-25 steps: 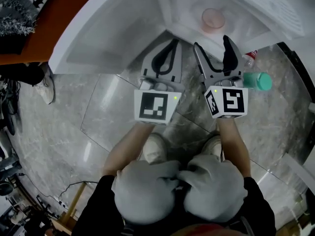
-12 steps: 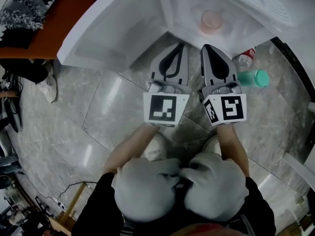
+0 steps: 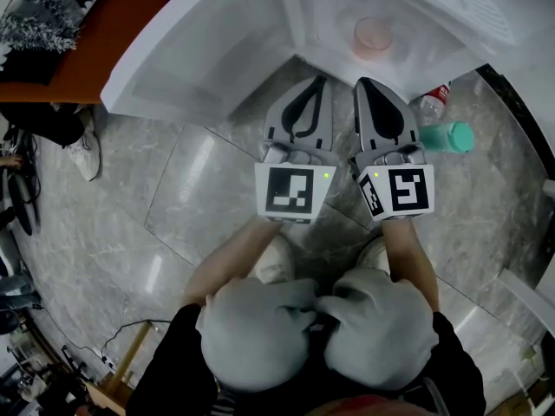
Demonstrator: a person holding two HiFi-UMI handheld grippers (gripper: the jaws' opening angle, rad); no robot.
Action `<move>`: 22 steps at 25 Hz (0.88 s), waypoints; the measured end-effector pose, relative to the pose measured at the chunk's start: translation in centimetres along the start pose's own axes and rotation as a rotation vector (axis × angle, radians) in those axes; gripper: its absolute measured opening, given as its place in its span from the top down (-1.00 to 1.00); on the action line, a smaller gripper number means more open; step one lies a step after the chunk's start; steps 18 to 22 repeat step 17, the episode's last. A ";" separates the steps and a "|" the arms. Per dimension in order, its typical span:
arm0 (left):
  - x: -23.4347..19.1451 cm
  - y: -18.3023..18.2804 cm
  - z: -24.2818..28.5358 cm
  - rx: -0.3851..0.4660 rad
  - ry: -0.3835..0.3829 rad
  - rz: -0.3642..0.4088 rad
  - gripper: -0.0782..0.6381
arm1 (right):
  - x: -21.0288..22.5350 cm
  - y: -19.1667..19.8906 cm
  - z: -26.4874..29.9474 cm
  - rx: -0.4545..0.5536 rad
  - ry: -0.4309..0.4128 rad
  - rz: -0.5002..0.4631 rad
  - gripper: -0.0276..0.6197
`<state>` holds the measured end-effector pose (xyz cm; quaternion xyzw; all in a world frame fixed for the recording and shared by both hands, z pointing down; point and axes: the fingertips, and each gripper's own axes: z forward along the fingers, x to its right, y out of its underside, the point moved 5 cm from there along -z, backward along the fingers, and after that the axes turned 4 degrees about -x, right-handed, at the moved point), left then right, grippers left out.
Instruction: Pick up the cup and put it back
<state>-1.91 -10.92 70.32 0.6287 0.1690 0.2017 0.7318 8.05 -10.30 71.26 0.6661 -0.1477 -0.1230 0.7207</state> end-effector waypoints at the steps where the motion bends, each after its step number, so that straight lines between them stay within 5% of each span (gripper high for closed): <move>1: 0.0 0.0 0.0 0.000 0.002 0.002 0.74 | 0.0 0.0 0.0 0.000 -0.001 0.000 0.88; 22: 0.5 0.7 0.3 -0.030 0.031 0.073 0.74 | -0.1 0.3 -0.1 -0.007 -0.014 -0.009 0.88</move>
